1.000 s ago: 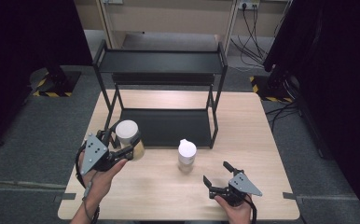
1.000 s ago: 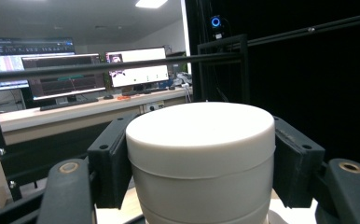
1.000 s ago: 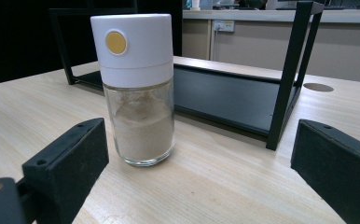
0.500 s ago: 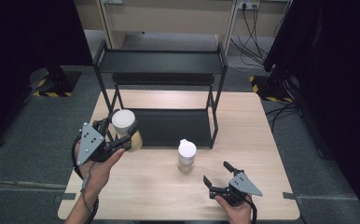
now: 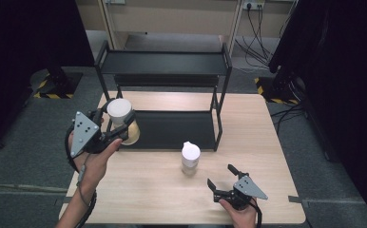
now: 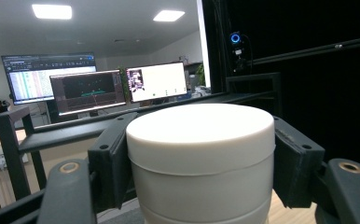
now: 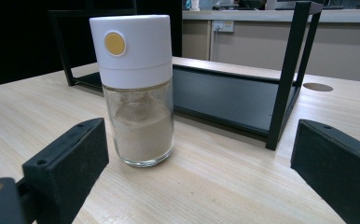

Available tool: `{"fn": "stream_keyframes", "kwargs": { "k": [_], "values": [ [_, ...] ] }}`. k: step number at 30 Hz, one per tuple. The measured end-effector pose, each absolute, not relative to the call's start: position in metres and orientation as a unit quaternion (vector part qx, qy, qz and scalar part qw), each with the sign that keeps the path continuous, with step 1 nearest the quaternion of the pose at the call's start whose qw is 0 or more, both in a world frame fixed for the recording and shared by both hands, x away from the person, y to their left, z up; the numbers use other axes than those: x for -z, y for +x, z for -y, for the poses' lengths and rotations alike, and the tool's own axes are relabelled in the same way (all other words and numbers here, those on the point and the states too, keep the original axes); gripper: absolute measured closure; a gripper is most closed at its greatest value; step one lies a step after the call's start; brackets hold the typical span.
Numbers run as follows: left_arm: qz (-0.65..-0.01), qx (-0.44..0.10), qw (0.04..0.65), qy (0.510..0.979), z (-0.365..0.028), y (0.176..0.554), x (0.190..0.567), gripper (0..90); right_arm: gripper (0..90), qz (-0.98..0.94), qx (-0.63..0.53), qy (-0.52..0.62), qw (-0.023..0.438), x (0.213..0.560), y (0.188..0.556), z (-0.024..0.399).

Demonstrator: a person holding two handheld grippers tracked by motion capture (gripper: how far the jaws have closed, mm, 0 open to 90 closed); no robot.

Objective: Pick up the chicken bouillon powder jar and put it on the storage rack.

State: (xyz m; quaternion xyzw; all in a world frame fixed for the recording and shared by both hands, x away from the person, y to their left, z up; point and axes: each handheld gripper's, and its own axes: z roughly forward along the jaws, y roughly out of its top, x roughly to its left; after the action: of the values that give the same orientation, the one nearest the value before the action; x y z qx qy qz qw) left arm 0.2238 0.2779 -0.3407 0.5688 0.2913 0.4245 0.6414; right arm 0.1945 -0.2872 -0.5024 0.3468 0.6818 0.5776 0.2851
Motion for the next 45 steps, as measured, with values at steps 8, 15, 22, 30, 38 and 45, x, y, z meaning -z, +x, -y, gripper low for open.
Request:
{"fn": "stream_keyframes", "kwargs": {
  "k": [8, 15, 22, 30, 38, 45],
  "values": [
    [-0.295, -0.428, 0.642, 0.564, -0.28, 0.227, 0.335, 32.4, 4.3, -0.681, -0.578, 0.347, 0.286, 0.503, 0.194, 0.287],
    [-0.297, -0.433, 0.642, 0.559, -0.28, 0.233, 0.328, 32.4, 4.3, -0.682, -0.577, 0.347, 0.285, 0.502, 0.194, 0.287],
    [-0.299, -0.438, 0.64, 0.556, -0.279, 0.238, 0.32, 32.4, 4.3, -0.681, -0.578, 0.347, 0.285, 0.503, 0.194, 0.287],
    [-0.303, -0.443, 0.639, 0.551, -0.279, 0.243, 0.313, 32.5, 4.3, -0.681, -0.578, 0.348, 0.285, 0.502, 0.194, 0.287],
    [-0.304, -0.451, 0.636, 0.547, -0.279, 0.248, 0.305, 32.5, 4.3, -0.681, -0.578, 0.348, 0.285, 0.502, 0.194, 0.287],
    [-0.305, -0.456, 0.634, 0.545, -0.278, 0.254, 0.3, 32.5, 4.4, -0.681, -0.577, 0.348, 0.285, 0.502, 0.194, 0.287]
  ]
}}
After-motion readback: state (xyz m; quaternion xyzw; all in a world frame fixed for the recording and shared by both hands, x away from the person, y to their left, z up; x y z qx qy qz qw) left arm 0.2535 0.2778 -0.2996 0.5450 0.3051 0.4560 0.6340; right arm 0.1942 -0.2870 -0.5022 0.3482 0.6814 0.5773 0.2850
